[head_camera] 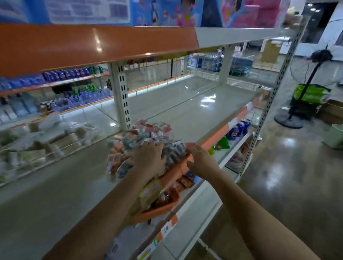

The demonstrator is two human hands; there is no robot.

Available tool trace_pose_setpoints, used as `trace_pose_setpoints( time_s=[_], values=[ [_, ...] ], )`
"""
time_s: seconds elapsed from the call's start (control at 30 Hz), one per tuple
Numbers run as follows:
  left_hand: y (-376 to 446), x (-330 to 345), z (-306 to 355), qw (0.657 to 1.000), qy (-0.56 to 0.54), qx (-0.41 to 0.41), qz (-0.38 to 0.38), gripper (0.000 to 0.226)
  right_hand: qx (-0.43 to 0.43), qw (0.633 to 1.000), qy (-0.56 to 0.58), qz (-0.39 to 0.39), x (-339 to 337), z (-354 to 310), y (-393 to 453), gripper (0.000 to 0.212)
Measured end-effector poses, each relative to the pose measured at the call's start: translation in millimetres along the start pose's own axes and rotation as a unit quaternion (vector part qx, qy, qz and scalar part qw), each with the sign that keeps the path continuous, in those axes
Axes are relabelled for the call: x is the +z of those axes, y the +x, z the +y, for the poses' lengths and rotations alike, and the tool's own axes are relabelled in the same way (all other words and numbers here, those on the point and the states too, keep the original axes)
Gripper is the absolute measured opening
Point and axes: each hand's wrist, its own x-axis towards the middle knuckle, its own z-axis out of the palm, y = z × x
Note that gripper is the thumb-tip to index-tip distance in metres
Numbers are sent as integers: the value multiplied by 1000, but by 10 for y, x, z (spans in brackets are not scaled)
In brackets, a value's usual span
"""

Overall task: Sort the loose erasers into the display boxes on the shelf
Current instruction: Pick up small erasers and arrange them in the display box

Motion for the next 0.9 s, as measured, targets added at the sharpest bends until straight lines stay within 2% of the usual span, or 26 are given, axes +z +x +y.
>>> trace_pose_setpoints(
  time_s=[0.2,0.4,0.57,0.73,0.8,0.9],
  values=[
    [583,177,114,999,17,-31,-5,28,-26,999,0,-47,-135,350,815,40],
    [832,263,64,995,21,-63,-68,30,-119,983,-19,-136,-110,520,1316,33],
    [891,252,107,988,-4,-118,-100,32,-222,957,-22,-186,-122,636,1495,28],
    [931,229,184,973,-35,-206,-95,39,-325,908,-34,-261,-232,731,1641,32],
    [927,203,234,965,-75,-243,-72,39,-366,890,-45,-267,-241,724,1659,31],
    [875,137,333,932,-208,-297,-26,33,-406,876,-49,-257,-219,712,1681,36]
  ],
)
